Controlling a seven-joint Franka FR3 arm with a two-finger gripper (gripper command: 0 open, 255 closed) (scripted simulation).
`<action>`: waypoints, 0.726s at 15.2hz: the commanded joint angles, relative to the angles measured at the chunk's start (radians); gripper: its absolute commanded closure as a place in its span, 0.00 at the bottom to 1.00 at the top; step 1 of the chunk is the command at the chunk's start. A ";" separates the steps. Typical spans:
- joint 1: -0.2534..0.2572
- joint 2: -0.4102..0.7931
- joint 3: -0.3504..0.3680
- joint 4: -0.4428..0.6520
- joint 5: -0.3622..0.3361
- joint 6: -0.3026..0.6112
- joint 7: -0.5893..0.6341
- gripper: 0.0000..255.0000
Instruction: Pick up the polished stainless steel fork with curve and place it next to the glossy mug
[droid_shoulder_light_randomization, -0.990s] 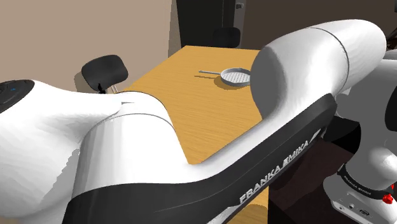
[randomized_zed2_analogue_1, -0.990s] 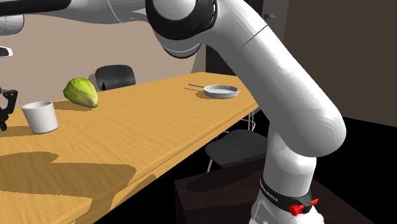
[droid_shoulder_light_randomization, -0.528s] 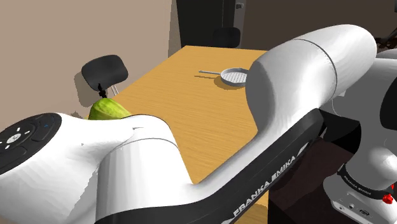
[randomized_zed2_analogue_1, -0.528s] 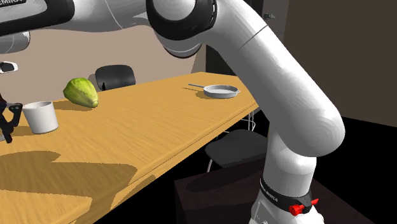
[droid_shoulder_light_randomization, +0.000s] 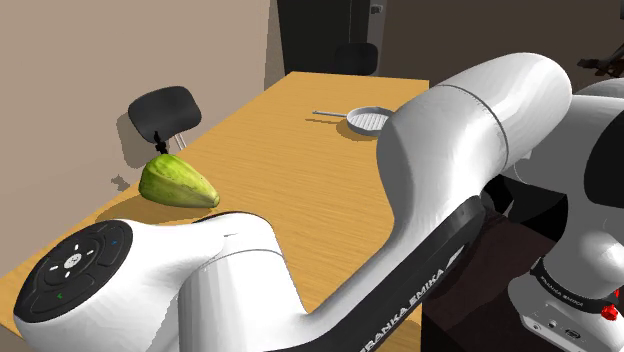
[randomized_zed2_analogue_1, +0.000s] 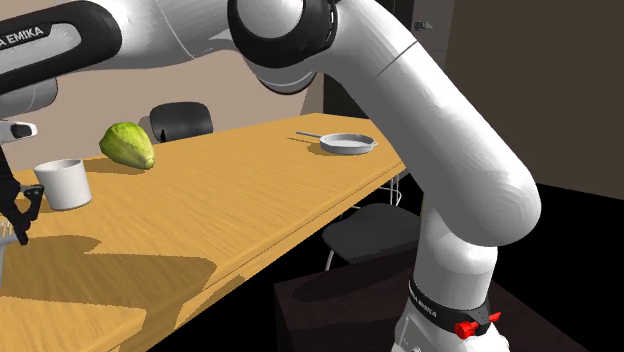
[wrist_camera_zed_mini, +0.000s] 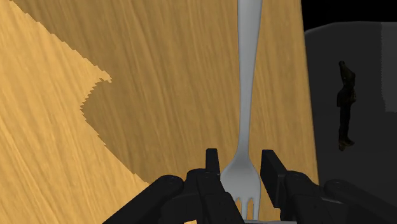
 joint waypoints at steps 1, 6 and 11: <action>-0.002 0.010 -0.003 -0.021 -0.005 0.030 0.005 1.00; -0.002 0.010 -0.003 -0.021 -0.005 0.030 0.005 1.00; -0.002 0.010 -0.003 -0.021 -0.005 0.030 0.005 0.00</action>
